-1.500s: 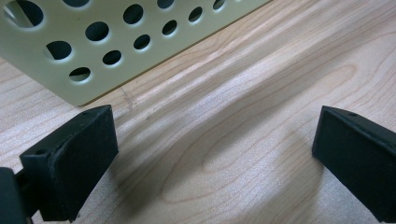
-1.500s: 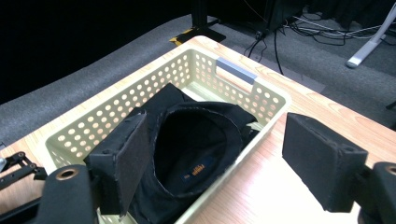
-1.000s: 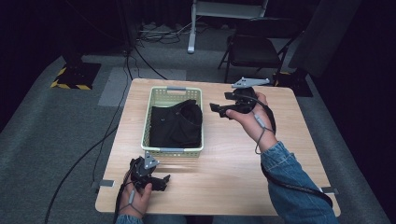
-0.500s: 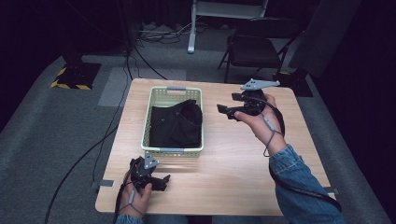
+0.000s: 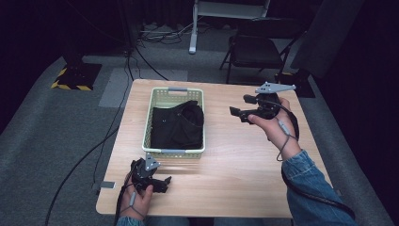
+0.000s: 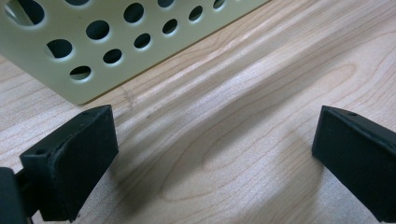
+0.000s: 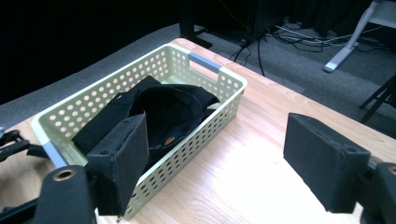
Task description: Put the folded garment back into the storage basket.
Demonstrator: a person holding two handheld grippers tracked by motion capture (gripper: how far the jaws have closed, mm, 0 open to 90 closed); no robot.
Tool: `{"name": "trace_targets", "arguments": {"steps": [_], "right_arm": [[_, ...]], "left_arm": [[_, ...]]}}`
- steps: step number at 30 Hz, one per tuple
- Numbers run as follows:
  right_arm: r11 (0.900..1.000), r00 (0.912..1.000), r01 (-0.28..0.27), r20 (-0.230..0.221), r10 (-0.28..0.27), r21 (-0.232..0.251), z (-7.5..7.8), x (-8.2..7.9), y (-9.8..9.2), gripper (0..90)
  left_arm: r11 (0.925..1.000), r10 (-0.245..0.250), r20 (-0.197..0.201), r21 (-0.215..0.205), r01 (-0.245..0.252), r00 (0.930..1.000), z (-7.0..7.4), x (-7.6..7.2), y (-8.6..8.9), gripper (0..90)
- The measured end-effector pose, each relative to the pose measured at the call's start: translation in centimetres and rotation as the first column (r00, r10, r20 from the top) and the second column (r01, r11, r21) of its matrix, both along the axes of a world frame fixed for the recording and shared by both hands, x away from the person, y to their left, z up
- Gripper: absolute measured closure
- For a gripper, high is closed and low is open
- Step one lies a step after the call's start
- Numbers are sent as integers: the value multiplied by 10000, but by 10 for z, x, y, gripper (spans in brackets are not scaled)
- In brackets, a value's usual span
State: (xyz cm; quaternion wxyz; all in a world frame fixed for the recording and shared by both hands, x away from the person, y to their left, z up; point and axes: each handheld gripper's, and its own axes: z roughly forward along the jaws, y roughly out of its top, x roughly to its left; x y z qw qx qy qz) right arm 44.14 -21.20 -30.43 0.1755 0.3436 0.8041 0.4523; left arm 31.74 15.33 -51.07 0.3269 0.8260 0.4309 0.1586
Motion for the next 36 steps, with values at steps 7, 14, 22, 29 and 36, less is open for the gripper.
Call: {"name": "trace_targets", "arguments": {"steps": [7, 14, 22, 29, 36], "right_arm": [[10000, 10000, 31, 56, -31, -3, 0, -3, -12, 219], [9998, 9998, 205, 59, -205, 8, -1, -5, -23, 215], [9989, 9989, 468, 105, -468, 7, -1, -10, -37, 212], [9982, 9982, 596, 118, -595, -78, -2, -12, -46, 210], [9973, 9973, 728, 118, -727, -110, -3, -15, -55, 209]], "left_arm": [[10000, 1, 1, 2, -1, 10000, 0, 0, 0, 2], [10000, 23, 5, -3, -23, 10000, 0, 0, 0, 3], [10000, 23, 5, -3, -23, 10000, 0, 0, 0, 3], [10000, 31, -2, 34, -31, 10000, 0, -1, -1, 3], [10000, 30, -4, 31, -30, 10000, 0, -1, -1, 2]]}}
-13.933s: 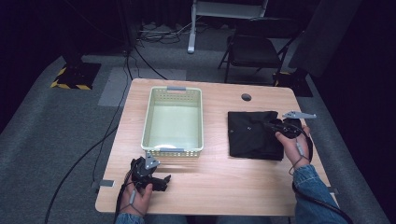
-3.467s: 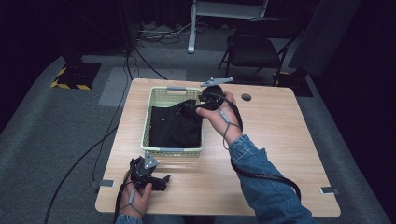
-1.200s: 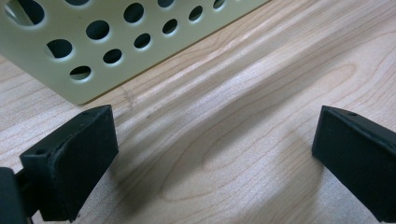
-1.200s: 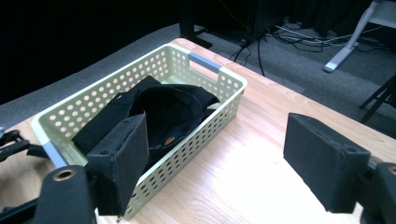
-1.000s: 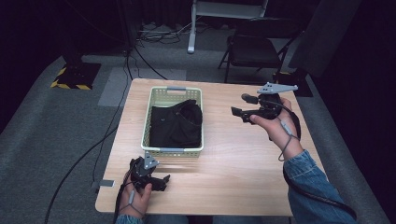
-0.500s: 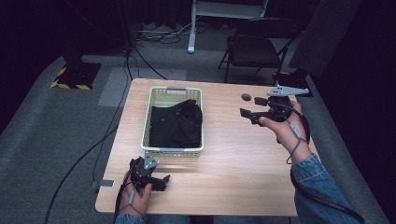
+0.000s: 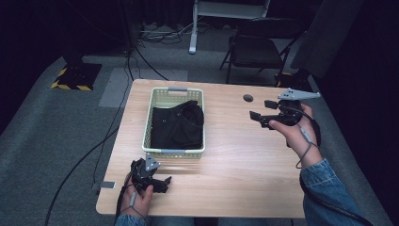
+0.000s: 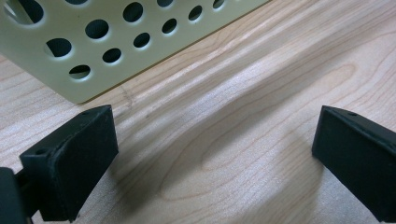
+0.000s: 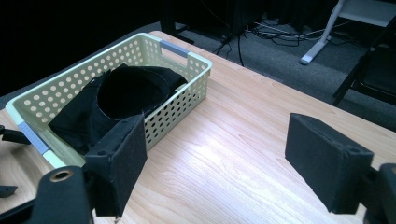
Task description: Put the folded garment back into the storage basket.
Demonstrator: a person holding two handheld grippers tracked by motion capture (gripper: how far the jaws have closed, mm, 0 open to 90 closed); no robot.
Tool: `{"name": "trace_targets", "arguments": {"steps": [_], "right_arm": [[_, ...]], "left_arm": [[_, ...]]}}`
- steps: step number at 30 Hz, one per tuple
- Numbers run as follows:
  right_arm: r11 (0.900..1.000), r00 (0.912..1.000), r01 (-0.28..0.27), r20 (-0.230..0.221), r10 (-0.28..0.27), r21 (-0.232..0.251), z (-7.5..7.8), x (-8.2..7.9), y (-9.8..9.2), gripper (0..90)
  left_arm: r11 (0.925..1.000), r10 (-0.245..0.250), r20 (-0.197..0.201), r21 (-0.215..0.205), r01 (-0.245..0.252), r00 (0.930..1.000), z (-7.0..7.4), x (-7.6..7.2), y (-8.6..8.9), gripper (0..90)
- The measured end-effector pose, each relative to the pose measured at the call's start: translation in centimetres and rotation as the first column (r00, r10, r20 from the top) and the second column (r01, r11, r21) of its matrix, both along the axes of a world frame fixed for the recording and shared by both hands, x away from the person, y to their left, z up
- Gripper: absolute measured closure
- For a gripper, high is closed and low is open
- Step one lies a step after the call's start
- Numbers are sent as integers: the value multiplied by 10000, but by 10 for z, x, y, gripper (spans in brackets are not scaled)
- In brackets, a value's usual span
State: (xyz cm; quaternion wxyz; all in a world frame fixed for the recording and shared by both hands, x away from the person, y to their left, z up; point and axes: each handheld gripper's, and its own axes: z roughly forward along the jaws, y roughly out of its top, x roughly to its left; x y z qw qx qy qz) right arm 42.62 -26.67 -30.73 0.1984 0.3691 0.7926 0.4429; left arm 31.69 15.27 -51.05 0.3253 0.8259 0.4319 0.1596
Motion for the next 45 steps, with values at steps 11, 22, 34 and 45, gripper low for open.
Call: {"name": "trace_targets", "arguments": {"steps": [11, 22, 34, 45], "right_arm": [[9998, 9998, 180, 85, -180, -8, 1, -6, -13, 208], [9997, 9997, 248, 30, -248, -83, 0, -12, -27, 208], [9979, 9984, 566, 70, -565, -299, -1, -24, -43, 208], [9965, 9969, 783, 20, -782, -301, -8, -34, -62, 207]], "left_arm": [[10000, 4, 0, -4, -4, 10000, 0, 0, 0, 3], [10000, 10, 12, -19, -10, 10000, 0, 0, 0, 2], [10000, 4, 9, -22, -4, 10000, 0, 0, 0, 2], [10000, -24, 10, -21, 24, 10000, 0, 0, 0, 2]]}}
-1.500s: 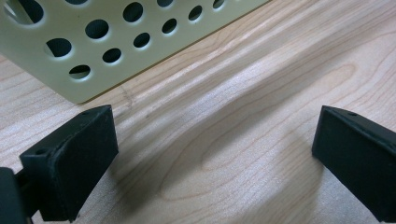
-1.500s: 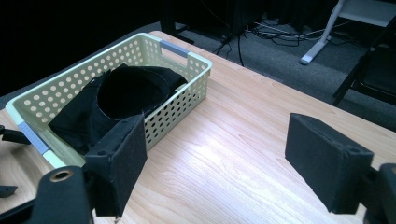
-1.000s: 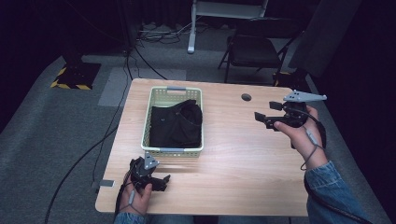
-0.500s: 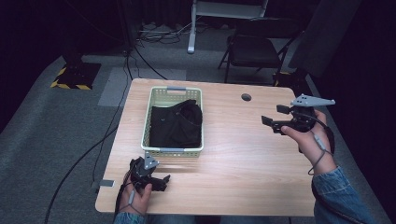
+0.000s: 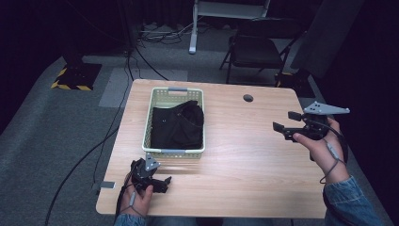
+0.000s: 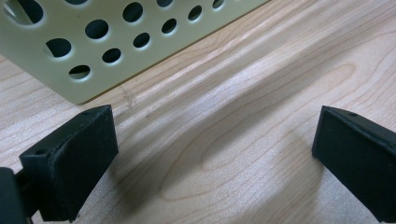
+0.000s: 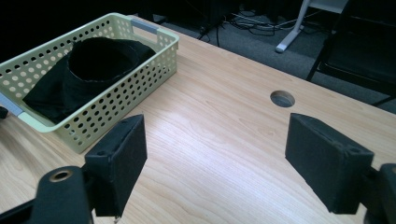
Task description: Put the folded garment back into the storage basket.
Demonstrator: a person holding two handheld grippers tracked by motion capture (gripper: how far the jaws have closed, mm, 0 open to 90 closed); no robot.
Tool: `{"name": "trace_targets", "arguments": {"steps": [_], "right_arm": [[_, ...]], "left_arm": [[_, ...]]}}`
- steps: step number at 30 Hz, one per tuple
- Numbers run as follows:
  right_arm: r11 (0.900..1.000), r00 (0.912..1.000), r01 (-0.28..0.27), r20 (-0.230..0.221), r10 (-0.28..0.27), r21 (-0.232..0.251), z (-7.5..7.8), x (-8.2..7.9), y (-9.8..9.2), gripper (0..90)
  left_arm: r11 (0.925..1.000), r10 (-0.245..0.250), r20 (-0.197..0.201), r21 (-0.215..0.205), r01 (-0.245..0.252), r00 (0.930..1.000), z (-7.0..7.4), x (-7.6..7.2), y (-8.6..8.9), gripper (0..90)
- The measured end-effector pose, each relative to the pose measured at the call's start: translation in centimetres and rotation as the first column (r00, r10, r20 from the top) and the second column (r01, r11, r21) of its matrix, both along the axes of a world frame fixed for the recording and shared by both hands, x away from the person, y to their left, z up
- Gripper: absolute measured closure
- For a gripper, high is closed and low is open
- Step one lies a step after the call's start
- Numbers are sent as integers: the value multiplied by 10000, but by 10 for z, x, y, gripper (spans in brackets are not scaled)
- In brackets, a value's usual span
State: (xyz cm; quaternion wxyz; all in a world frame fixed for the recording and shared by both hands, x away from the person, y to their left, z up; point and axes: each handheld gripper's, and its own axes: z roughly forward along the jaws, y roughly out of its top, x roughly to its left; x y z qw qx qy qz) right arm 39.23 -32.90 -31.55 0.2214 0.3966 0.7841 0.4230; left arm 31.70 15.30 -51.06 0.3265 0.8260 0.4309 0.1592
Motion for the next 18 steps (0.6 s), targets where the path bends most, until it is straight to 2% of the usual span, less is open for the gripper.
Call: {"name": "trace_targets", "arguments": {"steps": [6, 18], "right_arm": [[9998, 9998, 153, 113, -155, 162, -5, -4, -11, 207], [9992, 9991, 388, -164, -387, 88, -17, -13, -35, 206]], "left_arm": [[10000, 4, 1, -4, -4, 10000, 0, 0, 0, 2], [10000, -12, 7, 14, 12, 10000, 0, 0, 0, 2]]}}
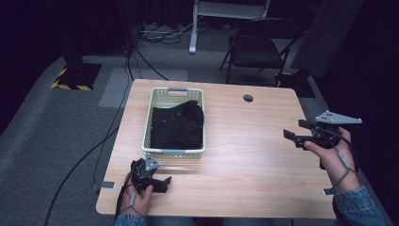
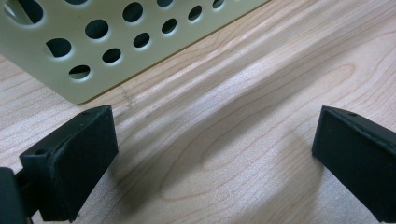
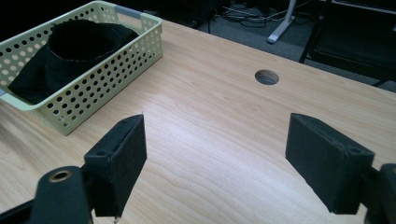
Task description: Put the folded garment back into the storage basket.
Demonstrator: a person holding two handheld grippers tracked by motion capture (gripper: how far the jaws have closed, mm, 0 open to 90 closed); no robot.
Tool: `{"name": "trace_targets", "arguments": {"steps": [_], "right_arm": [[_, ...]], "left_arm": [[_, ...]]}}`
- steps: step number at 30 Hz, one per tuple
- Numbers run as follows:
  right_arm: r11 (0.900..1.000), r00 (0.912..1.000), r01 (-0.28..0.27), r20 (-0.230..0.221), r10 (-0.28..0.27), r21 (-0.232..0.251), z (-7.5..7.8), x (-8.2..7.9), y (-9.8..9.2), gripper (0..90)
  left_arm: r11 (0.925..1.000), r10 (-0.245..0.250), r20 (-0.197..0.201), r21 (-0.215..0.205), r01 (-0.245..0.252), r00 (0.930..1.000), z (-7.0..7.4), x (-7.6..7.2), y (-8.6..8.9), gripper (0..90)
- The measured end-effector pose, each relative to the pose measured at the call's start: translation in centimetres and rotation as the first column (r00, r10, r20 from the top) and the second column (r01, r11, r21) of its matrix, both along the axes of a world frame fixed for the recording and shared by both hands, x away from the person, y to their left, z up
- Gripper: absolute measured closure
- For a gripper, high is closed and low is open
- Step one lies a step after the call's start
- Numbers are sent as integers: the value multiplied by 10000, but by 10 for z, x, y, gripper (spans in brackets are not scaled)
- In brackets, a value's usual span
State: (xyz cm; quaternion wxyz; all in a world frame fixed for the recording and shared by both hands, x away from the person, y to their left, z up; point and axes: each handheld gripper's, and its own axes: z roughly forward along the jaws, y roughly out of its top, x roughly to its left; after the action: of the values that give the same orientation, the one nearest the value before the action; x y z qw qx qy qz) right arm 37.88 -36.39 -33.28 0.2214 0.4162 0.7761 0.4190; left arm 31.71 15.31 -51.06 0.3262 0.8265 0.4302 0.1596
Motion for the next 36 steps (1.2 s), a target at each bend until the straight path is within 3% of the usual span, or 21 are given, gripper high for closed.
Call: {"name": "trace_targets", "arguments": {"steps": [19, 27, 36], "right_arm": [[9996, 9991, 279, -334, -278, 33, -26, -12, -29, 206], [9988, 9975, 348, -606, -369, -352, -41, -17, -37, 205], [9982, 9944, 488, -923, -518, -340, -58, -21, -45, 204]], "left_arm": [[10000, 16, -8, -17, -16, 10000, 0, 0, 0, 2], [10000, 12, -9, -15, -12, 10000, 0, 0, 0, 2], [10000, 14, -10, -16, -14, 10000, 0, 0, 0, 2]]}}
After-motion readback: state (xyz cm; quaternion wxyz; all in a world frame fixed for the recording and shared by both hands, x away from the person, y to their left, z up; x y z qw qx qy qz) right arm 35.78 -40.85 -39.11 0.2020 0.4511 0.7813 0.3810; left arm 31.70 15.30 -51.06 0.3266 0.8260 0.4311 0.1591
